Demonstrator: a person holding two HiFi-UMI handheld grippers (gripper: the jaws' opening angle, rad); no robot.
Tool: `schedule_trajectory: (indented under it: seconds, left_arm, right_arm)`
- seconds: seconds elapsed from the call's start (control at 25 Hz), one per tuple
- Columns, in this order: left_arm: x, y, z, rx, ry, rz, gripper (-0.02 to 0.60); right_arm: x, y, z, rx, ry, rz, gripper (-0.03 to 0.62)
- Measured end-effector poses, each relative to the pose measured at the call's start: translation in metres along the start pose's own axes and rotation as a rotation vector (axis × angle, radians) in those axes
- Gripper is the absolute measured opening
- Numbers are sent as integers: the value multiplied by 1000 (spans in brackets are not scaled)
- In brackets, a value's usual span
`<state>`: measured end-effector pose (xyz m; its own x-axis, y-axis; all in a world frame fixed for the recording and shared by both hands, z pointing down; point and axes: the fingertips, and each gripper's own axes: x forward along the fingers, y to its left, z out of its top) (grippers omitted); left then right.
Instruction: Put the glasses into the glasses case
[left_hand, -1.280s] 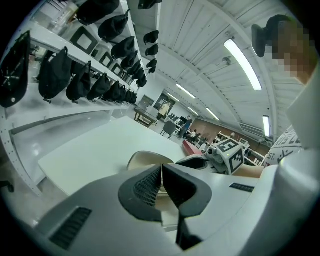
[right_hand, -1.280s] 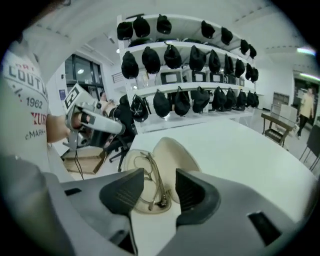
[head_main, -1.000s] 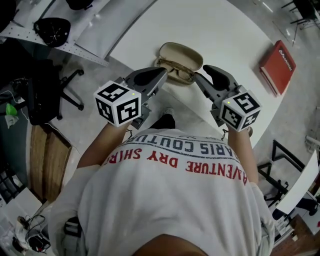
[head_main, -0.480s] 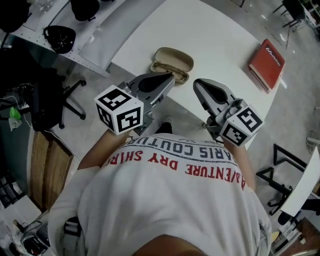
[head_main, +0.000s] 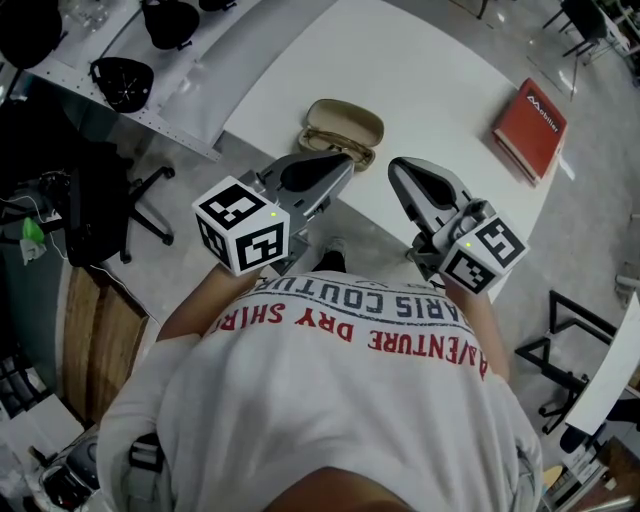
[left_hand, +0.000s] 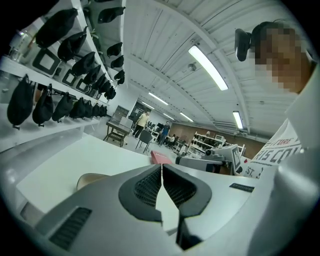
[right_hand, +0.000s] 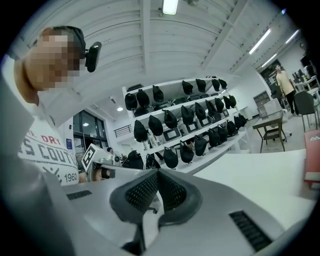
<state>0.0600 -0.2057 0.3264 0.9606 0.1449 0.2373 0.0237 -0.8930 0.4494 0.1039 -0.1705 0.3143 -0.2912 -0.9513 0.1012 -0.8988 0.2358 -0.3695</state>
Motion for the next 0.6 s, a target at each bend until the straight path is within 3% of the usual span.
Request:
schedule_trajectory:
  seconds: [0.6]
  left_arm:
    - [5,4,-9,-11,20,11,29]
  right_arm:
    - [-1,-8,-12,11,33,-16,23]
